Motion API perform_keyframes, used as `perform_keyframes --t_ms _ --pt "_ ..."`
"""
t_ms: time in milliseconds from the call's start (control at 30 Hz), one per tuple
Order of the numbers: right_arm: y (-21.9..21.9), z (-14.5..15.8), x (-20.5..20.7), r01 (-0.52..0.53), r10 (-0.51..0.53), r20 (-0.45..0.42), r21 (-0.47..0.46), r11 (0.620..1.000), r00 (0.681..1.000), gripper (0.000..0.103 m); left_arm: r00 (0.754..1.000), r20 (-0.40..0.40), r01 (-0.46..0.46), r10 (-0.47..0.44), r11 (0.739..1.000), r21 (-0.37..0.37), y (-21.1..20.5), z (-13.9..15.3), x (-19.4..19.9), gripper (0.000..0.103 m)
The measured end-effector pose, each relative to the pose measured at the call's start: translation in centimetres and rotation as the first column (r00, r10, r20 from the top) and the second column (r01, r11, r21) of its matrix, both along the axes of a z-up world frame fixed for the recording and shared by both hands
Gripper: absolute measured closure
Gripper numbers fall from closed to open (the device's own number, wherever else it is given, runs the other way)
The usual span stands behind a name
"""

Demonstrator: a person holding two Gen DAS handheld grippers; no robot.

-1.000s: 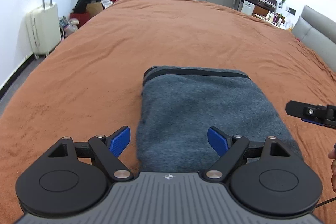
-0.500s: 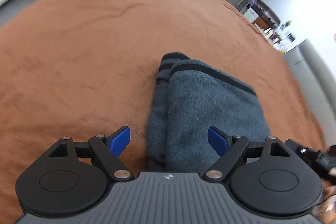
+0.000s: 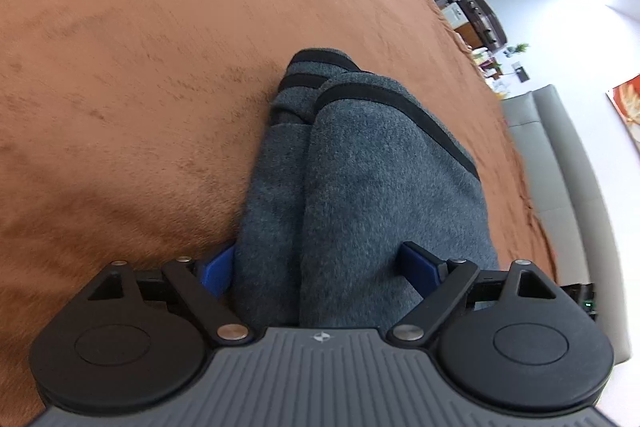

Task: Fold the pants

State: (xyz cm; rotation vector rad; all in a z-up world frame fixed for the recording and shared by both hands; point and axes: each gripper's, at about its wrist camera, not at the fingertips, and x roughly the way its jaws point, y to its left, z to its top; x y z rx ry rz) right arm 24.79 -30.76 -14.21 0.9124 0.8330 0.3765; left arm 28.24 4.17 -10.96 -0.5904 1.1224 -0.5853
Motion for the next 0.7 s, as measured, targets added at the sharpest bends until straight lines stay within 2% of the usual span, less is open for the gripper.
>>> perform_keyframes --t_ms 200,333,400,533,600,633,700 --pt "1.2 -0.6 2.4 -0.086 0.083 0.044 0.073 0.994 0.996 0.005 0.994 0.016 0.113 -0.112 0.993 -0.037 -1.1 -0.2 1.1 0.000" --pt "2.3 -0.8 3.7 -0.162 0.161 0.036 0.039 0.986 0.986 0.005 0.987 0.003 0.160 -0.161 0.985 -0.067 -1.5 -0.6 2.0 0.000" --pt "2.5 -0.8 4.0 -0.181 0.180 0.038 0.039 0.983 0.983 0.005 0.984 -0.014 0.173 -0.176 0.978 -0.116 -1.2 -1.1 2.7 0.000" --pt "1.7 -1.4 4.6 -0.182 0.180 0.034 0.109 0.977 0.983 0.005 0.983 -0.053 0.158 -0.177 0.954 -0.254 -0.3 -2.3 3.7 0.000" --pt "1.6 -1.5 4.5 -0.187 0.183 0.043 0.121 0.975 0.982 0.006 0.981 -0.069 0.154 -0.180 0.946 -0.287 -0.3 -2.8 4.0 0.000" --pt "1.5 -1.5 4.4 -0.188 0.184 0.051 0.117 0.975 0.982 0.008 0.980 -0.066 0.160 -0.187 0.943 -0.291 -0.4 -2.9 4.0 0.000" --pt "1.7 -1.4 4.4 -0.190 0.188 0.049 0.062 0.980 0.981 0.034 0.979 -0.066 0.167 -0.195 0.939 -0.300 -0.5 -3.2 4.0 0.000"
